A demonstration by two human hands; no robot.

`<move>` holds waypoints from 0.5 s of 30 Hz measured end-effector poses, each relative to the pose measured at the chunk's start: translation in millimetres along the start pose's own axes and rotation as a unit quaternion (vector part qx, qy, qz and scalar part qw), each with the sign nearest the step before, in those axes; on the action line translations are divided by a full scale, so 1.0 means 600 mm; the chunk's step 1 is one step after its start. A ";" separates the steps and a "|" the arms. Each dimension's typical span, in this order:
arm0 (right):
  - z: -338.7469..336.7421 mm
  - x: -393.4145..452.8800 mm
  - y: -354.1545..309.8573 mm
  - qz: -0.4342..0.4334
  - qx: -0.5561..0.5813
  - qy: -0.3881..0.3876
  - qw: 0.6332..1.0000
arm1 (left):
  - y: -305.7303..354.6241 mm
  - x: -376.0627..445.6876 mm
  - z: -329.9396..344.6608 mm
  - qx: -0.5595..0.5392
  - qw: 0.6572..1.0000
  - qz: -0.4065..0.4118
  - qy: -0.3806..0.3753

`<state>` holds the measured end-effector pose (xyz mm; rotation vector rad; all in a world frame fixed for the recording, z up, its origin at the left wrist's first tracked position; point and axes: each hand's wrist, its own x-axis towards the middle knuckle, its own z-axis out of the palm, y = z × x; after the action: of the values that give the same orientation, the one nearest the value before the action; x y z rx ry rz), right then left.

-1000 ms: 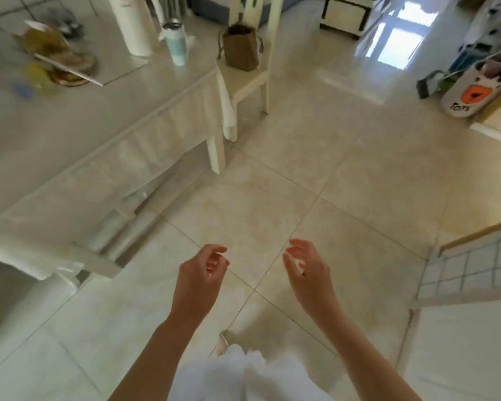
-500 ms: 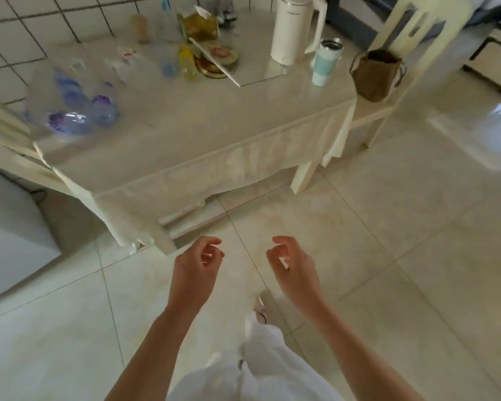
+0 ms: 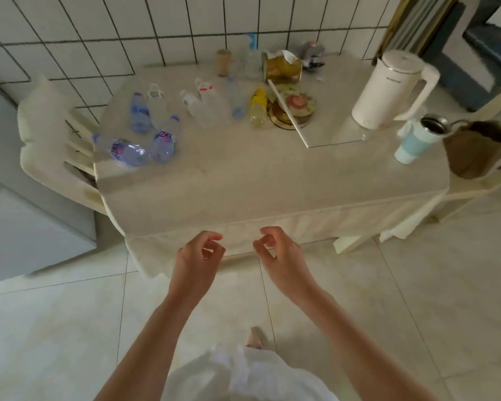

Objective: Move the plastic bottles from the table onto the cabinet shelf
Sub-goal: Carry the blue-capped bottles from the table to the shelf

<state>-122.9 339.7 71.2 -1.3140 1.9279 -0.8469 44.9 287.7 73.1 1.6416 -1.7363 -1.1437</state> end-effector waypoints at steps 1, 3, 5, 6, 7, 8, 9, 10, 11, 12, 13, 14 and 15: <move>0.003 0.030 -0.005 -0.004 -0.001 -0.011 1.000 | 0.000 0.021 -0.004 -0.004 1.000 -0.012 0.009; 0.011 0.080 -0.017 -0.006 -0.001 -0.032 0.999 | -0.001 0.058 -0.013 -0.006 0.999 -0.030 0.023; 0.023 0.132 -0.030 -0.002 0.000 -0.054 0.999 | -0.006 0.098 -0.027 -0.007 0.998 -0.051 0.035; 0.028 0.153 -0.036 0.000 0.000 -0.063 0.998 | -0.008 0.114 -0.033 -0.012 0.997 -0.061 0.036; 0.030 0.165 -0.041 0.001 0.001 -0.066 0.998 | -0.008 0.123 -0.038 -0.020 0.997 -0.072 0.034; 0.040 0.192 -0.050 0.004 0.005 -0.071 0.997 | -0.013 0.147 -0.046 -0.035 0.995 -0.088 0.038; 0.050 0.220 -0.060 0.008 0.009 -0.074 0.997 | -0.018 0.173 -0.055 -0.054 0.992 -0.102 0.044; 0.059 0.246 -0.071 0.012 0.012 -0.073 0.997 | -0.025 0.200 -0.064 -0.071 0.990 -0.114 0.051; 0.067 0.272 -0.083 0.017 0.013 -0.074 0.997 | -0.034 0.229 -0.074 -0.082 0.987 -0.125 0.058; 0.076 0.300 -0.097 0.022 0.014 -0.077 0.997 | -0.046 0.260 -0.087 -0.087 0.985 -0.135 0.059; 0.085 0.327 -0.111 0.029 0.015 -0.079 0.996 | -0.057 0.291 -0.099 -0.091 0.984 -0.145 0.056; 0.094 0.352 -0.122 0.035 0.017 -0.077 0.996 | -0.069 0.318 -0.110 -0.094 0.982 -0.155 0.052; 0.106 0.380 -0.134 0.044 0.019 -0.074 0.996 | -0.082 0.347 -0.123 -0.099 0.980 -0.163 0.049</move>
<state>-95.4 91.5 63.6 -1.2245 1.8312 -0.7189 99.3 71.8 31.5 1.8662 -1.2754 -1.3094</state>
